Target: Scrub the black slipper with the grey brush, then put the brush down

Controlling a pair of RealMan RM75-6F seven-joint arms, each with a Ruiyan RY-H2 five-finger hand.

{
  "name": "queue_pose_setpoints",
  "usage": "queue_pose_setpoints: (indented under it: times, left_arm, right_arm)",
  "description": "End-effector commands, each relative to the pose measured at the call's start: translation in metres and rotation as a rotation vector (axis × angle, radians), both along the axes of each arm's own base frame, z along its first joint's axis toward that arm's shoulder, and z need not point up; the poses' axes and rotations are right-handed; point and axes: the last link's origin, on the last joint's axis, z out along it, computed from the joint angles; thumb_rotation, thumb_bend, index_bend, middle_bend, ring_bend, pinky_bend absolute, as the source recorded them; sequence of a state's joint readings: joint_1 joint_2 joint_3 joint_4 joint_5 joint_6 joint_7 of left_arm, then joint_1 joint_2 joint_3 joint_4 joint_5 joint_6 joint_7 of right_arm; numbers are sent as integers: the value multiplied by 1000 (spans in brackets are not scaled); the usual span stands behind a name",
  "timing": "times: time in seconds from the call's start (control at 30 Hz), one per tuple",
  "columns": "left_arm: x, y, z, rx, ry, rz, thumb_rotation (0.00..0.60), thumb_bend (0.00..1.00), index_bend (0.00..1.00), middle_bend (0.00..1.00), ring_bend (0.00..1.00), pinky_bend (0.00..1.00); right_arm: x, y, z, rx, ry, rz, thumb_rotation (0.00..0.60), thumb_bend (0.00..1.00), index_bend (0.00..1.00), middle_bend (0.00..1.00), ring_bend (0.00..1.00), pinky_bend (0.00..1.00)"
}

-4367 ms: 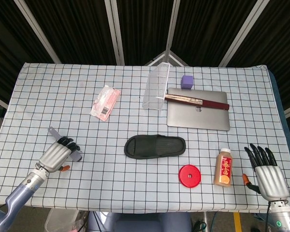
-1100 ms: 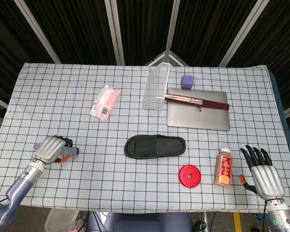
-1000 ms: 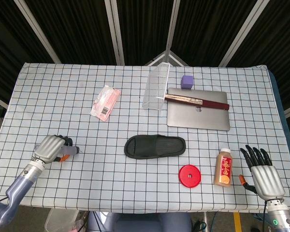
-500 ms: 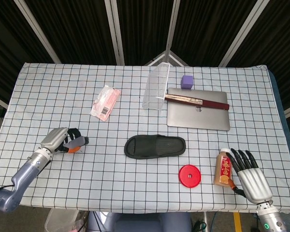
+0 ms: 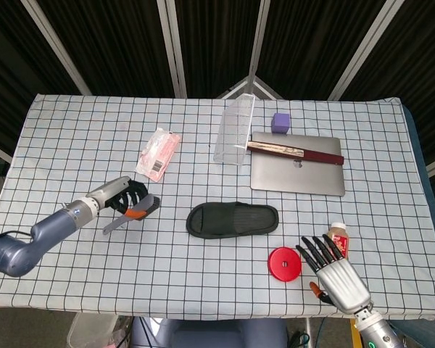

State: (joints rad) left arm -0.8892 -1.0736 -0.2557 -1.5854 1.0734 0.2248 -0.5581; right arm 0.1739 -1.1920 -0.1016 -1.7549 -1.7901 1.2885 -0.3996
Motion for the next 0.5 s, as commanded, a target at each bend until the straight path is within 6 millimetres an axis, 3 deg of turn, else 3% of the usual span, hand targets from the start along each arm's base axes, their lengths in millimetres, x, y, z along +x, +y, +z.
queue_pose_setpoints:
  times: [0.03, 0.3, 0.5]
  left_arm:
    - [35, 13, 6, -97, -5, 51, 600, 649, 663, 684, 531, 531]
    - [69, 35, -2, -188, 110, 83, 600, 655, 663, 684, 531, 532]
    - [80, 46, -4, -169, 178, 110, 600, 657, 664, 684, 530, 532]
  right_arm:
    - [8, 5, -8, 45, -11, 41, 524, 445, 0, 0, 0, 0]
    - [24, 6, -26, 86, -76, 144, 524, 470, 0, 0, 0, 0]
    - [42, -23, -41, 86, -139, 220, 524, 495, 0, 0, 0, 0]
